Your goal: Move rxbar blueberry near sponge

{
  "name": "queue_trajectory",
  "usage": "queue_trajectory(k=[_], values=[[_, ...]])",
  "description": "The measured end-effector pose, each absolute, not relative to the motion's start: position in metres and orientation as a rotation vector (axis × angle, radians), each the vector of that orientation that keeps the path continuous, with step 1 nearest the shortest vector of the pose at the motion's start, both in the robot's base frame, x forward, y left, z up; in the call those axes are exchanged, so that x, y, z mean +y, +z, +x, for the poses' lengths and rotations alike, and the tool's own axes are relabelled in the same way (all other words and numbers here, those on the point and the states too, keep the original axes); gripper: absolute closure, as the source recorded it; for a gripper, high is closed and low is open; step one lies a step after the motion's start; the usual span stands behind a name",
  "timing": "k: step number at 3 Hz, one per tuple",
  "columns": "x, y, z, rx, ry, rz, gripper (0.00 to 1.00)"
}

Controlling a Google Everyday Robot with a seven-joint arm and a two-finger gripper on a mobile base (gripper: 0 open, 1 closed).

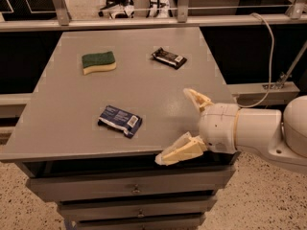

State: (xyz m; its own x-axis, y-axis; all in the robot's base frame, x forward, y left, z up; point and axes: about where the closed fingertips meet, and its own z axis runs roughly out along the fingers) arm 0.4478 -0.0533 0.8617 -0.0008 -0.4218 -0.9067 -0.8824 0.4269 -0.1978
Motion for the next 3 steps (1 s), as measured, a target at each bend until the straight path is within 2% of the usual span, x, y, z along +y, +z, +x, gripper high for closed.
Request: queue_trajectory(k=[1,3], values=[[-0.046,0.842,0.456,1.637,0.528,-1.140,0.00],[-0.006,0.850,0.476,1.602,0.623,-1.096,0.00]])
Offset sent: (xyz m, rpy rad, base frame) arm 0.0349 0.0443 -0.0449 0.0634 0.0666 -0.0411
